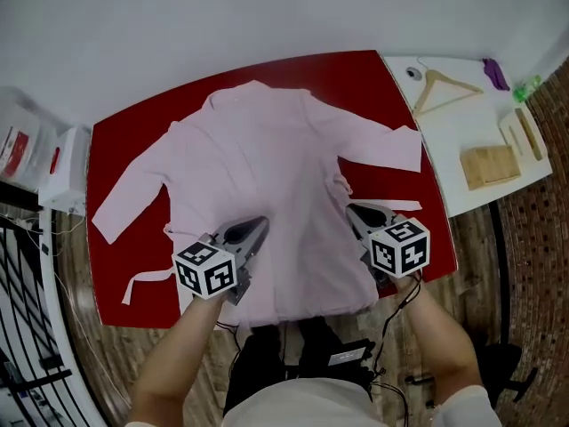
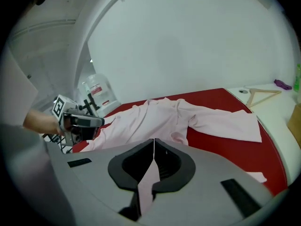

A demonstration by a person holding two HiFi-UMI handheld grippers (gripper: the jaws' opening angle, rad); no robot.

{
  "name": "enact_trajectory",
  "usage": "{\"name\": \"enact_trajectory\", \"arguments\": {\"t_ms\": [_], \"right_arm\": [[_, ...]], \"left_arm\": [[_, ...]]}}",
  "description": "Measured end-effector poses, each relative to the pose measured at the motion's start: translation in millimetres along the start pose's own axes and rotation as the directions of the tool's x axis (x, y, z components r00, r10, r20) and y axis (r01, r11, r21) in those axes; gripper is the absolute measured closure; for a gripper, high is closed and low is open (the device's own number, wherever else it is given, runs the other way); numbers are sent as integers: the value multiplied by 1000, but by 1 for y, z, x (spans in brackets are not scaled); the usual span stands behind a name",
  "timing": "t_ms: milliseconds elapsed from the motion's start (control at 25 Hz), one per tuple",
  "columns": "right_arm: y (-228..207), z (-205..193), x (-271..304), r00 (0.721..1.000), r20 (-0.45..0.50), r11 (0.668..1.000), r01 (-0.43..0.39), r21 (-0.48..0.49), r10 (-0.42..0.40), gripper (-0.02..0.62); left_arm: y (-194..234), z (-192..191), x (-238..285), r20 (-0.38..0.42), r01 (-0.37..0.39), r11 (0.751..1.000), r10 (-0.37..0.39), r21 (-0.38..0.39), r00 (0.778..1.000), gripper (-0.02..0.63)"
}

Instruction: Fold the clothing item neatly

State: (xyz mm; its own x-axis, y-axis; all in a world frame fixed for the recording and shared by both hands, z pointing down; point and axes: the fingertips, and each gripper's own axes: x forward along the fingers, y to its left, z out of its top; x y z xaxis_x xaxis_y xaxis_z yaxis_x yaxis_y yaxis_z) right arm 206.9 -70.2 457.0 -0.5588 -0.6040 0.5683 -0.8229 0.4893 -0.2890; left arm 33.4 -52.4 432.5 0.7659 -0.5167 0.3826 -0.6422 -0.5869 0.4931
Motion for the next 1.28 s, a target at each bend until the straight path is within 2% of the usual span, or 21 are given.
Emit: {"name": "enact_trajectory", "arguments": {"t_ms": [240,480,640,720,760,880,960,1120,1280], "right_arm": [[-23,14,53,999,-50,999,7,-49,-9,581],[-45,32,111,991,-112,993,59,-104,-71,581],[-61,29,144,976,-185,986,92,-136,-117,581],[-66,23,157,966,-223,984,101,-145,-132,581],[-69,20,162,960,-241,983,106,-151,-141,581],[-72,13,171,952,-267,980,111,-163,-152,581],[-71,14,171,953,-266,982,106,-157,-145,581],[-73,13,167,954,-261,981,108,-160,-148,581],[-82,11,160,947,-260,972,145,-183,-190,581]], "left_arm": [[39,7,47,-75,-30,999,33,32,997,600],[89,20,96,-168,-73,994,86,78,982,600],[104,25,131,-241,-35,988,71,152,968,599],[109,20,147,-308,3,975,67,222,949,600],[113,15,154,-353,19,966,76,259,932,600],[130,-4,164,-484,51,937,132,347,865,600],[135,-7,165,-532,72,938,129,340,837,601],[142,-10,153,-600,74,956,117,283,791,601],[151,-14,138,-634,55,976,94,212,768,601]]}}
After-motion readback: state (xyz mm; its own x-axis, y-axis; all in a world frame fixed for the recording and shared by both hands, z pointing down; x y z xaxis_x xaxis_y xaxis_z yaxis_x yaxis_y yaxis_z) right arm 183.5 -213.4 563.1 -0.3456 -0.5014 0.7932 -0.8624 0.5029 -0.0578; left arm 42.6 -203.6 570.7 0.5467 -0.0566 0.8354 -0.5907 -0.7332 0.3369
